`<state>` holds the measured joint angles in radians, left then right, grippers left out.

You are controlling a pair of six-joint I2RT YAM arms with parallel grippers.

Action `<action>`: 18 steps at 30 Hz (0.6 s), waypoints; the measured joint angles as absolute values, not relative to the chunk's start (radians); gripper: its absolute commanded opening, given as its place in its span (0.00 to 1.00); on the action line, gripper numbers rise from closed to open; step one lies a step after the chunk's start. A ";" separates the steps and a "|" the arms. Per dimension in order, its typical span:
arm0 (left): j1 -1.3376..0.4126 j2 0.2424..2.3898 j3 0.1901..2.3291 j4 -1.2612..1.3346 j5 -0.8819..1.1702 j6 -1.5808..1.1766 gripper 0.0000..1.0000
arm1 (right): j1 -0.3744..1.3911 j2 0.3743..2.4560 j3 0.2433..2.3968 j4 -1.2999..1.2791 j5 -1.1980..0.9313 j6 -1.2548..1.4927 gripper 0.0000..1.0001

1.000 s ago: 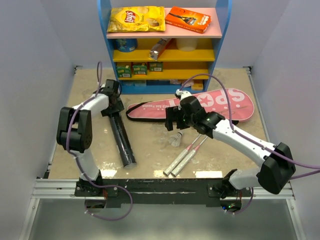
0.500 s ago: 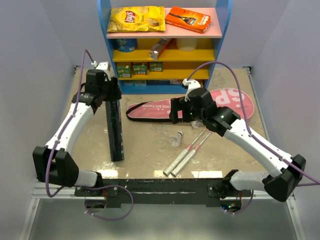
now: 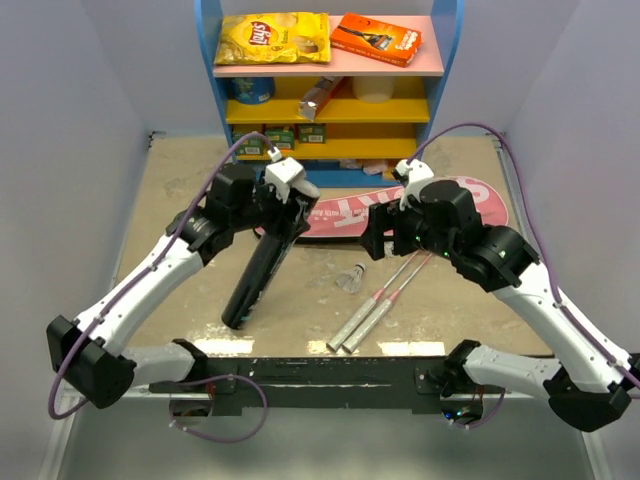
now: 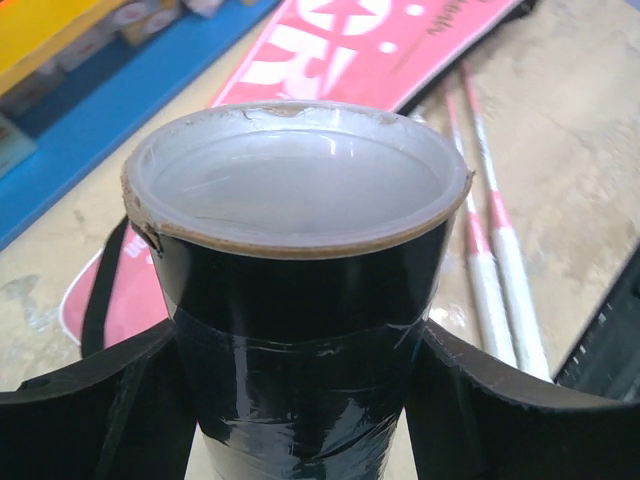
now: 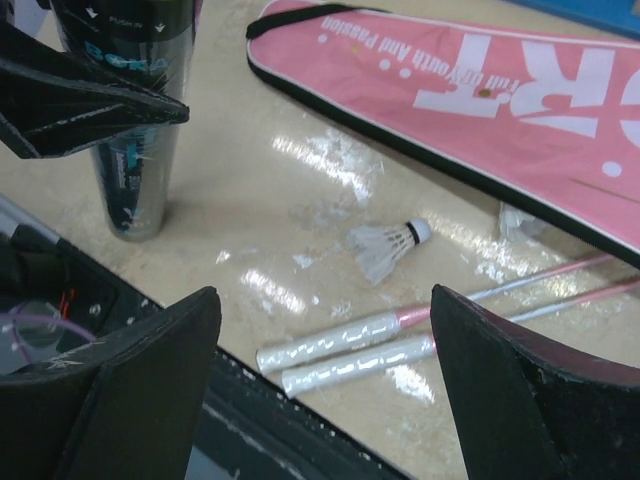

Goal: Pack up the badminton gear

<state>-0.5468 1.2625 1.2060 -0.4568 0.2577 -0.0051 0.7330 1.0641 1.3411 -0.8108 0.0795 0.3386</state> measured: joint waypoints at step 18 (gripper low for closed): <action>-0.807 1.119 0.981 -0.385 0.369 0.021 0.00 | 0.733 0.912 1.324 -0.912 -0.274 0.289 0.73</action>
